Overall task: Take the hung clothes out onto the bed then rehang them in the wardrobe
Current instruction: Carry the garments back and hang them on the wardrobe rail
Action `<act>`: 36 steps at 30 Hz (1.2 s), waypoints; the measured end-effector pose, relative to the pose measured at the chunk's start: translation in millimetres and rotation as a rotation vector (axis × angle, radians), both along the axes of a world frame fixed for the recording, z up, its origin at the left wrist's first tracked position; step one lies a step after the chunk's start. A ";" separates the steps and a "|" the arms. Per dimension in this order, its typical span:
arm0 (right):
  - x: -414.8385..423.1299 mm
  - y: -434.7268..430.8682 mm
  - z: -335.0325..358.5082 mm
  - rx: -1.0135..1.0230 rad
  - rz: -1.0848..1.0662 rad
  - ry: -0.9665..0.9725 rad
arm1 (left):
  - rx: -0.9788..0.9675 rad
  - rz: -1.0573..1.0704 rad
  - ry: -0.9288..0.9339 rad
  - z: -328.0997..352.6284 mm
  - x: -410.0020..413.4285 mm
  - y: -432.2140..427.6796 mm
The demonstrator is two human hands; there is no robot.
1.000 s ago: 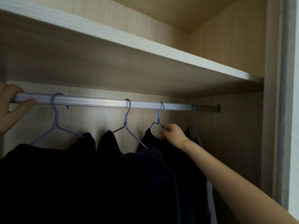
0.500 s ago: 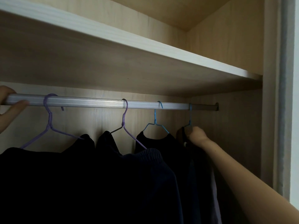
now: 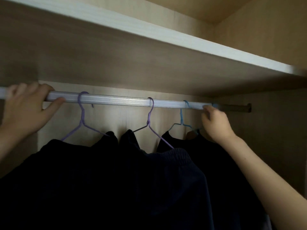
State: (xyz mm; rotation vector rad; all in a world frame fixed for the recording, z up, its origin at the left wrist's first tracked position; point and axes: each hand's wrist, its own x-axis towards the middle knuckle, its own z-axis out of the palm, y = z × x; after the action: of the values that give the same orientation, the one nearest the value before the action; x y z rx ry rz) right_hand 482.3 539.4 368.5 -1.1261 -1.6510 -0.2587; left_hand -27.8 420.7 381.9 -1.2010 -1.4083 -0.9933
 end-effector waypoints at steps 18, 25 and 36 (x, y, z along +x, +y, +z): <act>-149.1 -40.0 -18.7 -0.498 0.241 -0.109 | -0.036 0.078 0.008 -0.9 30.6 -12.5; -223.8 -97.5 -2.4 -0.335 0.501 -0.019 | -0.048 0.059 0.022 -1.6 29.6 -14.9; -320.1 -123.8 -18.1 -0.987 1.049 0.521 | -0.098 0.041 0.019 0.3 28.6 -19.9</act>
State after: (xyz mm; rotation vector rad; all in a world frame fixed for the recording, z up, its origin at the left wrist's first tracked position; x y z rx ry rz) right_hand 162.2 415.6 350.3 -0.7010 -1.6439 1.5159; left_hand 0.8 400.8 382.1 -1.2450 -1.4753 -0.8913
